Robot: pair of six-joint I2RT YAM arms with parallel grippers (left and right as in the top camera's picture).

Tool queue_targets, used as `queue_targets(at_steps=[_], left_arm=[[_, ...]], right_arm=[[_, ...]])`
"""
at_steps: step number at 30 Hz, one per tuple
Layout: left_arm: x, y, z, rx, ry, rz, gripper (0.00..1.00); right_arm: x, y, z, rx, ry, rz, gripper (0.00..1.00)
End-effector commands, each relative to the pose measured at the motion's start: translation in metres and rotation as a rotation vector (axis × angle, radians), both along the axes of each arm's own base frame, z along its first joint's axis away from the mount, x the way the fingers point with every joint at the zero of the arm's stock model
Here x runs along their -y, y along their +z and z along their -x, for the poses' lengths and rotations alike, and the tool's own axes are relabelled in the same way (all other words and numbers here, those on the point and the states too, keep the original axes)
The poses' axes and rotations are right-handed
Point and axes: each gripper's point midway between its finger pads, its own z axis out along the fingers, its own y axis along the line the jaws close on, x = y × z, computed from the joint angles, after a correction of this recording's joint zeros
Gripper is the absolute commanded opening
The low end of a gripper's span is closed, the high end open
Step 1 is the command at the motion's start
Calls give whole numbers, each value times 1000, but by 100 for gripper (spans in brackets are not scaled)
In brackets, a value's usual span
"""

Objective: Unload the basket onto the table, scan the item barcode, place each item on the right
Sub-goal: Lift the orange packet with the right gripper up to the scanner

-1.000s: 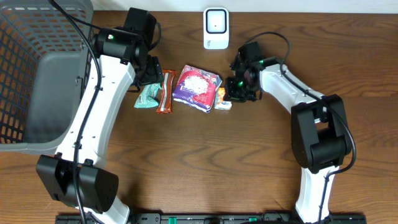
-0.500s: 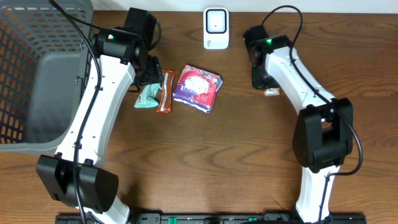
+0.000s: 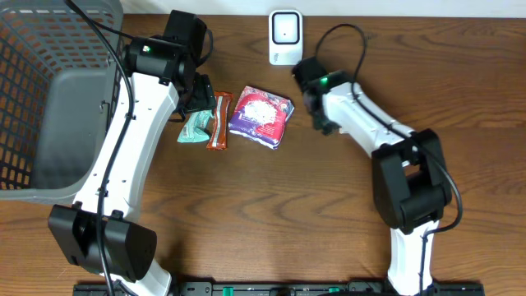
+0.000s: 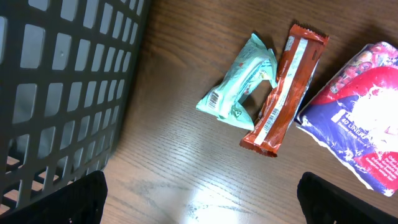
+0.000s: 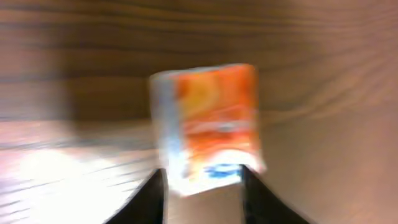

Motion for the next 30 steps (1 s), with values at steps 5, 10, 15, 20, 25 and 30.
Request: queue_targets(at_steps=[5, 10, 15, 20, 25, 30], left_arm=[[-1, 0, -1, 1, 10, -3, 98], [-1, 0, -1, 1, 10, -3, 98], [-1, 0, -1, 1, 10, -3, 98], [-1, 0, -1, 1, 10, -3, 98], [-1, 0, -1, 1, 10, -3, 98], [-1, 0, -1, 1, 10, -3, 98]], right_arm=[[-40, 3, 0, 10, 69, -87, 64], [-42, 29, -14, 10, 117, -111, 67], [-102, 35, -13, -52, 253, -416, 70], [-147, 38, -11, -61, 169, -711, 69], [-172, 47, -4, -102, 176, -870, 72], [-171, 31, 0, -135, 131, -860, 68]])
